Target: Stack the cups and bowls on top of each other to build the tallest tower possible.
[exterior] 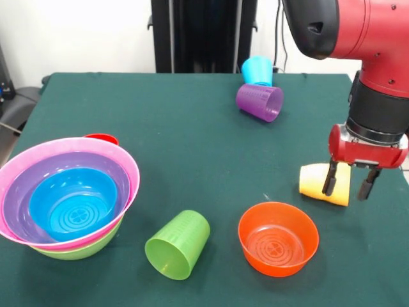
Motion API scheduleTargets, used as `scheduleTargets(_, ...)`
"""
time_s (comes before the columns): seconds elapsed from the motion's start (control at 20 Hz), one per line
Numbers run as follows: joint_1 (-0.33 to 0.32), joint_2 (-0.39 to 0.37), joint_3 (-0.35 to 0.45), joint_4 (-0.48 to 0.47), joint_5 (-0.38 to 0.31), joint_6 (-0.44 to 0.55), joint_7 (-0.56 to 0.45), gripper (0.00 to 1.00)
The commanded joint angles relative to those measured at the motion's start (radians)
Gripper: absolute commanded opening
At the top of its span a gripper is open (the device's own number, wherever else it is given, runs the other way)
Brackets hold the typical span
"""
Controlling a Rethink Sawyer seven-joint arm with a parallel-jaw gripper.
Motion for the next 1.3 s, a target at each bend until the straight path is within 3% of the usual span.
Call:
scheduleTargets(0.05, 0.006, -0.013, 0.043, 0.087, 0.011, -0.054, 0.153, 1.0)
scheduleTargets(0.7, 0.031, -0.076, 0.03, 0.19, 0.028, -0.052, 0.18, 1.0)
scheduleTargets(1.3, 0.04, -0.114, 0.024, 0.229, 0.044, -0.029, 0.166, 1.0)
